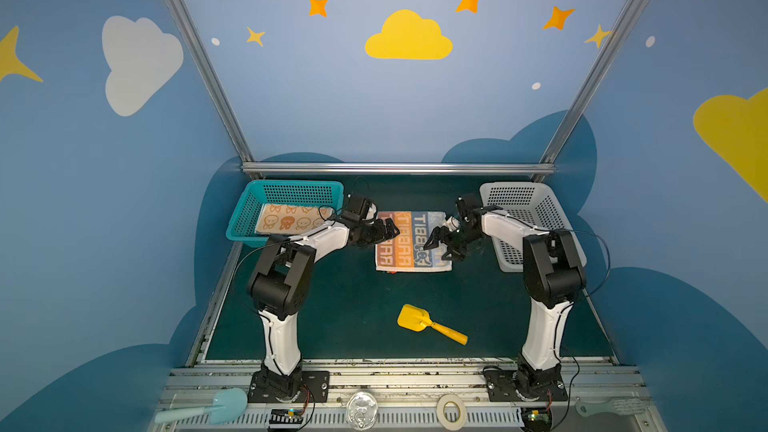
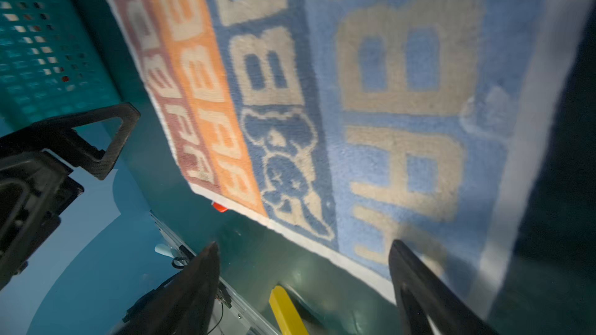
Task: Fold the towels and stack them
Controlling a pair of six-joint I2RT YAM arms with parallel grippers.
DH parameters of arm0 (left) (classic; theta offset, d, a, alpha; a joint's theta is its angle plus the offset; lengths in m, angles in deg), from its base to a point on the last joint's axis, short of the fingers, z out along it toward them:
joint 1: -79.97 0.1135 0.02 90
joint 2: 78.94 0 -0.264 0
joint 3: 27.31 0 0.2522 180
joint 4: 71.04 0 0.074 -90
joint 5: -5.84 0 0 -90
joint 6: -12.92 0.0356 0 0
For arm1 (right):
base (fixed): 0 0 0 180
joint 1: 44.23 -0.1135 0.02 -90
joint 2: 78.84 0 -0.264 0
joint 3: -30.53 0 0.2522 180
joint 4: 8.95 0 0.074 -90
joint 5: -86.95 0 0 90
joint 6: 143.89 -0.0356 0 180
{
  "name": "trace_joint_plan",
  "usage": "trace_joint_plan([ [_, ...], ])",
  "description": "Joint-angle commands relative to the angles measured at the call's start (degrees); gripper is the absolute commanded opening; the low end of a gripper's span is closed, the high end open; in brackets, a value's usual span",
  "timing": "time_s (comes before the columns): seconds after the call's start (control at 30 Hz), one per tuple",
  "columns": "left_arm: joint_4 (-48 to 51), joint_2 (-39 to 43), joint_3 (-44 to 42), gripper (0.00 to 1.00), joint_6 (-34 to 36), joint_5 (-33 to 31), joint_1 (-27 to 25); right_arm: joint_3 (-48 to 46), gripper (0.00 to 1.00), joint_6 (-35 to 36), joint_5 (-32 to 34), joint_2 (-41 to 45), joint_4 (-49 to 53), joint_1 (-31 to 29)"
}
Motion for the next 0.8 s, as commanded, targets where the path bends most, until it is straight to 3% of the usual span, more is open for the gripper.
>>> trace_joint_plan([
  [0.0,-0.95,-0.14,-1.95,1.00,-0.13,0.68,-0.40,-1.39,0.82,-0.25,-1.00,-1.05,-1.45,0.33],
  [0.3,-3.49,-0.75,-7.48,1.00,0.06,-0.26,-2.34,-5.81,0.82,1.02,1.37,-0.89,-2.08,0.85],
  [0.77,-3.94,5.73,-17.99,1.00,1.23,-2.54,-4.63,-13.11,0.83,1.13,3.37,3.04,-3.61,-0.75],
])
